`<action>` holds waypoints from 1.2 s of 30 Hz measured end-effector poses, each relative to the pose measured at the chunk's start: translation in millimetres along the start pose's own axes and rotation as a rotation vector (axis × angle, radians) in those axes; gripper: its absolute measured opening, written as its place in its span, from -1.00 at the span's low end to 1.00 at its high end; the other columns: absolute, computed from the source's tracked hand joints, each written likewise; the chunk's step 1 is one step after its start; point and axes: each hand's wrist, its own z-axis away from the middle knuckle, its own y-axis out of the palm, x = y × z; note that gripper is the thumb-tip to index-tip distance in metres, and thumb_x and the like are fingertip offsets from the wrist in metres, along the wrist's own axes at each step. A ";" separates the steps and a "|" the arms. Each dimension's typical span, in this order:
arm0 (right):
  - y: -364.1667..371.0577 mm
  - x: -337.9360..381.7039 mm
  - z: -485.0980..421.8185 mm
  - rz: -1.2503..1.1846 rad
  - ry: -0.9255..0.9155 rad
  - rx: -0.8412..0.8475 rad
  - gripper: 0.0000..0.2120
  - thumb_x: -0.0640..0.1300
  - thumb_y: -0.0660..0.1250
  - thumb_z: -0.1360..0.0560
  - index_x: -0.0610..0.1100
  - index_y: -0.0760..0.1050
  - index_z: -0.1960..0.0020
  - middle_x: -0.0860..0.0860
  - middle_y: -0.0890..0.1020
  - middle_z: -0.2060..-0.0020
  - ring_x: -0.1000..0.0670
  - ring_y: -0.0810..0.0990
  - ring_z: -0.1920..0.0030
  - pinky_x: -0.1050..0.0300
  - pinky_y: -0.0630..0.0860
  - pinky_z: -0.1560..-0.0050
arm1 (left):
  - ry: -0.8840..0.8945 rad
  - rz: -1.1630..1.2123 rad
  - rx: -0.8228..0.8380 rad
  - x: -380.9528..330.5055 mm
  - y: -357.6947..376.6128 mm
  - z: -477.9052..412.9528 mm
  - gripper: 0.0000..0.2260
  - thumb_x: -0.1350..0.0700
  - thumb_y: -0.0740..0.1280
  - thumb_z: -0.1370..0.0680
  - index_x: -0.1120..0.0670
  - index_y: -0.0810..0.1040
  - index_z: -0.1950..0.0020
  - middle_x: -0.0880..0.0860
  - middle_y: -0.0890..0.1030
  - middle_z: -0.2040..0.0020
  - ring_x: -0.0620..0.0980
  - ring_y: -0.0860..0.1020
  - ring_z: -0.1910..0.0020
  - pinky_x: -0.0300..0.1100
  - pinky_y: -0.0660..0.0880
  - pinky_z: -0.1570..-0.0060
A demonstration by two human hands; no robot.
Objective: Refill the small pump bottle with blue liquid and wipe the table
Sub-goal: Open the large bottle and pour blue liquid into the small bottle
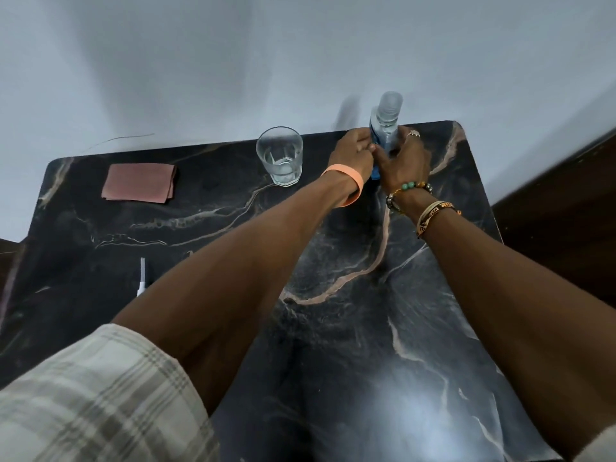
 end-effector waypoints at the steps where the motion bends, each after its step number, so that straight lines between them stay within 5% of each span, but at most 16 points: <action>1: -0.3 0.2 1.0 0.001 -0.008 -0.014 -0.58 -0.01 0.42 -0.46 -0.17 0.49 -0.25 -0.08 0.62 -0.16 -0.11 0.58 -0.17 -0.03 0.53 -0.17 | -0.005 0.004 0.009 0.1 -0.3 -0.6 -0.60 0.46 0.16 -0.52 0.24 0.42 -0.33 0.20 0.54 -0.27 0.10 0.49 -0.27 0.02 0.42 -0.31; 7: -2.8 -1.8 15.7 -0.011 -0.029 -0.048 -0.64 -0.05 0.38 -0.51 -0.14 0.48 -0.26 -0.06 0.63 -0.14 -0.08 0.59 -0.13 0.14 0.48 -0.06 | 0.003 0.068 0.010 2.8 -0.1 9.3 -0.64 0.41 0.13 -0.54 0.17 0.49 -0.27 0.16 0.59 -0.19 0.09 0.55 -0.19 0.06 0.48 -0.24; 14: -16.5 -0.7 50.4 -0.025 -0.100 -0.043 -0.68 -0.04 0.36 -0.52 -0.12 0.48 -0.23 -0.05 0.64 -0.09 -0.07 0.60 -0.08 0.00 0.56 -0.08 | -0.018 0.181 -0.012 4.9 -11.2 45.5 -0.73 0.34 0.19 -0.56 0.19 0.54 -0.21 0.14 0.62 -0.16 0.04 0.57 -0.15 -0.02 0.48 -0.24; 19: -28.4 0.3 82.3 -0.036 -0.120 0.000 -0.67 -0.01 0.34 -0.53 -0.10 0.46 -0.25 -0.06 0.65 -0.08 -0.10 0.63 -0.06 0.02 0.58 -0.03 | -0.105 0.342 0.005 3.0 -25.8 80.7 -0.74 0.33 0.25 -0.53 0.17 0.54 -0.20 0.15 0.63 -0.13 0.06 0.59 -0.09 -0.18 0.50 0.04; 23: -37.4 1.1 110.0 -0.029 -0.170 -0.002 -0.69 -0.04 0.35 -0.53 -0.10 0.47 -0.24 -0.05 0.66 -0.07 -0.08 0.62 -0.04 0.20 0.47 0.05 | -0.238 0.440 0.064 4.7 -40.4 103.8 -0.76 0.32 0.17 -0.58 0.11 0.53 -0.15 0.13 0.65 -0.10 0.07 0.62 -0.06 -0.14 0.52 -0.02; 28: -42.8 4.0 147.8 -0.006 -0.174 0.068 -0.65 -0.01 0.33 -0.54 -0.12 0.43 -0.28 -0.08 0.64 -0.10 -0.11 0.62 -0.05 -0.01 0.58 -0.01 | -0.285 0.395 0.092 16.7 -60.6 128.0 -0.73 0.30 0.12 -0.58 0.09 0.54 -0.13 0.10 0.67 -0.03 0.05 0.64 -0.03 -0.08 0.53 -0.11; 32: -40.4 4.3 178.0 -0.021 -0.185 0.089 -0.63 -0.04 0.33 -0.54 -0.12 0.43 -0.30 -0.08 0.64 -0.11 -0.11 0.62 -0.05 0.16 0.50 0.01 | -0.309 0.374 0.091 31.7 -70.8 149.5 -0.73 0.29 0.13 -0.58 0.11 0.55 -0.16 0.08 0.67 0.02 0.04 0.64 0.02 -0.07 0.55 -0.09; 36: -35.2 2.2 203.5 -0.006 -0.184 0.109 -0.59 -0.04 0.33 -0.54 -0.12 0.40 -0.36 -0.08 0.61 -0.18 -0.11 0.60 -0.12 0.08 0.52 -0.07 | -0.339 0.376 0.079 47.7 -79.0 167.0 -0.72 0.29 0.20 -0.55 0.14 0.57 -0.20 0.11 0.68 -0.02 0.04 0.66 0.05 -0.10 0.58 -0.01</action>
